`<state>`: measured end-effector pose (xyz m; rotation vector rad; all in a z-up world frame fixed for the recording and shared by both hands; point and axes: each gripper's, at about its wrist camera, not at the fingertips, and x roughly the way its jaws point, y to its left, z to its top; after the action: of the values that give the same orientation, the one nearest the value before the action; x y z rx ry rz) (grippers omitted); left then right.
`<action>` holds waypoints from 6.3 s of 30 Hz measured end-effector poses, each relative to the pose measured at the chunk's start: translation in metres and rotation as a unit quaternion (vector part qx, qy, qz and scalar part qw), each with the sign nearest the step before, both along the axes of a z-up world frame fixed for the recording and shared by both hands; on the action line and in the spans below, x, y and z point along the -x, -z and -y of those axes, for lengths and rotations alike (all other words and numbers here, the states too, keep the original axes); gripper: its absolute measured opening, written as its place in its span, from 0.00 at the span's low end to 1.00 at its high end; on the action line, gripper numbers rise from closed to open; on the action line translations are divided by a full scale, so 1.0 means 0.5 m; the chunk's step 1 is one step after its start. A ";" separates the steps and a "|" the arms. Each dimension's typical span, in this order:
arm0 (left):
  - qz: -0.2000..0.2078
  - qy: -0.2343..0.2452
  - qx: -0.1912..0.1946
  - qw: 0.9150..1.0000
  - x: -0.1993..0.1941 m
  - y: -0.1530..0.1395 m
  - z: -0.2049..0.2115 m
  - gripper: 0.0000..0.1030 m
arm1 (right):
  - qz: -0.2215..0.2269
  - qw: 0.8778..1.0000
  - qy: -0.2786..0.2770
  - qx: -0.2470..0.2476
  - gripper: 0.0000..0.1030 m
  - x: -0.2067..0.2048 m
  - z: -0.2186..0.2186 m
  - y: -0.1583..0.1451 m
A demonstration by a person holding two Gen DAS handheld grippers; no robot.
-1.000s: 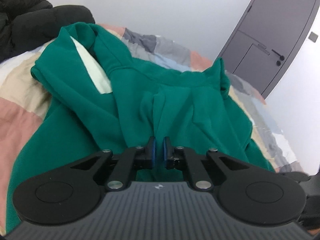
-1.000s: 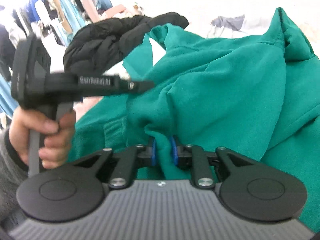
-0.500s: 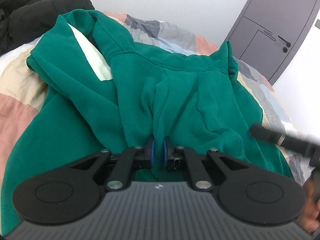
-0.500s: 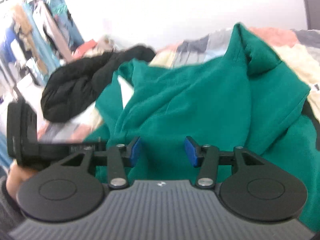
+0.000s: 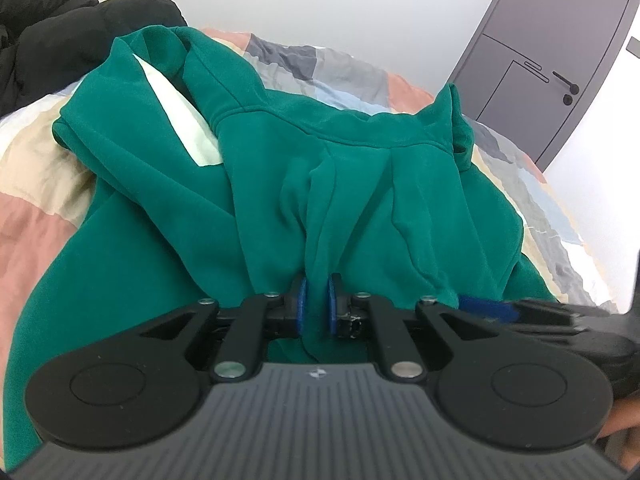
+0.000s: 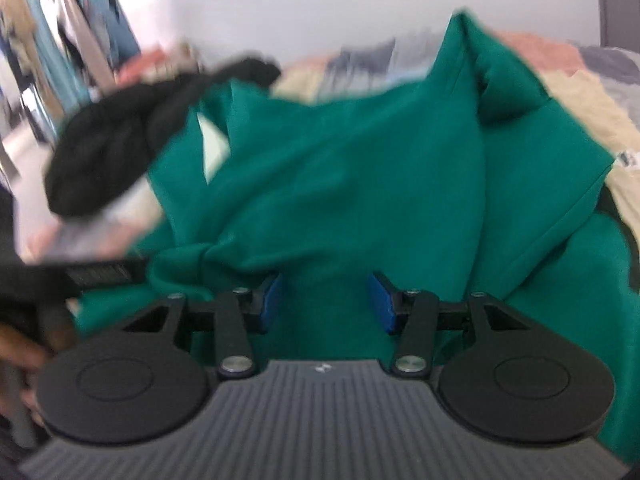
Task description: Fold large clothes
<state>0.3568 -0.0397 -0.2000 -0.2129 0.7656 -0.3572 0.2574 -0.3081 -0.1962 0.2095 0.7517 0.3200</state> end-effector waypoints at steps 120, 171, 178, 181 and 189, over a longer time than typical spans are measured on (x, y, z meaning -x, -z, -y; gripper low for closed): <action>-0.058 -0.120 0.397 0.908 0.253 -0.229 -0.418 0.13 | 0.044 0.883 0.118 -0.452 0.12 0.201 0.353 -0.223; 0.056 -0.156 0.252 0.953 0.057 -0.101 -0.349 0.78 | 0.046 0.910 0.230 -0.342 0.79 -0.070 0.365 -0.033; 0.127 -0.061 0.144 0.979 0.125 -0.161 -0.236 0.78 | 0.106 0.941 0.229 -0.226 0.79 0.011 0.310 -0.100; 0.126 -0.021 0.139 0.982 0.139 -0.158 -0.185 0.78 | 0.124 0.953 0.208 -0.185 0.79 0.040 0.267 -0.115; 0.074 0.021 0.068 0.995 0.123 -0.099 -0.098 0.77 | 0.142 0.971 0.159 -0.113 0.79 0.083 0.156 -0.116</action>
<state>0.2955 0.0092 -0.1507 -0.2948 0.5998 -0.4604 0.2159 -0.3864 -0.1381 0.4830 0.3890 0.1245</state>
